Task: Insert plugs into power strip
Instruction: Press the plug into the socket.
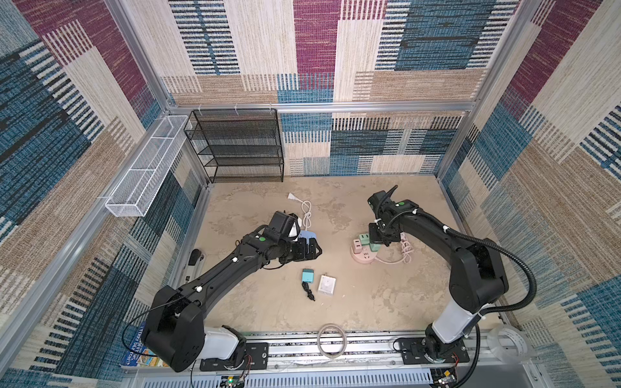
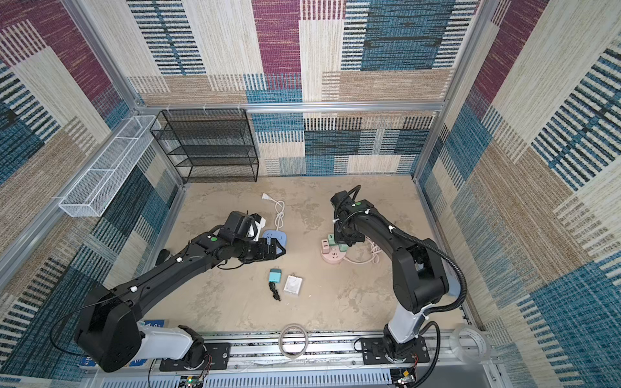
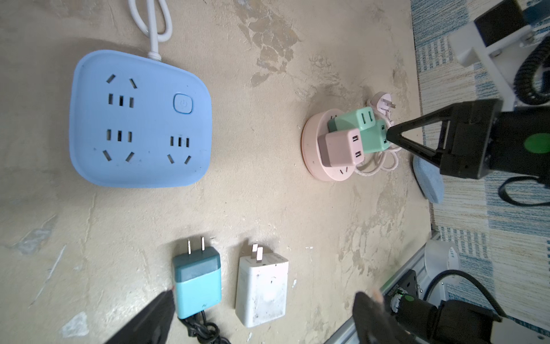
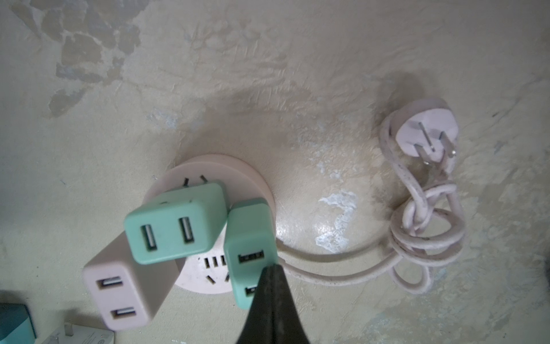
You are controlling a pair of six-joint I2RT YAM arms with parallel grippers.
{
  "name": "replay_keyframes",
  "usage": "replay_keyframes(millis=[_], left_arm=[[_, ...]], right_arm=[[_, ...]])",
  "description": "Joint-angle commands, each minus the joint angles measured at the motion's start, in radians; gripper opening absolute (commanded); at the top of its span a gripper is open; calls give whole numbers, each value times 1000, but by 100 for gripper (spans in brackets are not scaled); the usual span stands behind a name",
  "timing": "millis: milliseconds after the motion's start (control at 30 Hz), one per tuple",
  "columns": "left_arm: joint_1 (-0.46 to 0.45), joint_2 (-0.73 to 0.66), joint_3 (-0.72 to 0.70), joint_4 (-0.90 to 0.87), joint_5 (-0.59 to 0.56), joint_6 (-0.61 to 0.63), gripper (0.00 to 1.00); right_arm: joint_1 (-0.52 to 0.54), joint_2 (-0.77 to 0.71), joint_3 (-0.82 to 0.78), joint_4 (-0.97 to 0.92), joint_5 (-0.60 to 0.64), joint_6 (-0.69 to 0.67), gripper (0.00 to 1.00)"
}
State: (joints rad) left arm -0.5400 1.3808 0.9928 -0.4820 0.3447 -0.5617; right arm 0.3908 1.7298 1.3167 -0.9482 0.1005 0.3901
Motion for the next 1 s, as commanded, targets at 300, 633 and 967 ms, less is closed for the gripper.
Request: replay_keyframes(millis=[300,633,967], left_arm=[[0,43,0,48,37,14,98],[0,36,-2,37,33,18,98],[1,1,-10,35,20,5,98]], right_arm=[[59,88,-48,61,-60,16,4],[63,67,-18,38,-42,29,4],[63,-1,130,-60,-74,17,5]])
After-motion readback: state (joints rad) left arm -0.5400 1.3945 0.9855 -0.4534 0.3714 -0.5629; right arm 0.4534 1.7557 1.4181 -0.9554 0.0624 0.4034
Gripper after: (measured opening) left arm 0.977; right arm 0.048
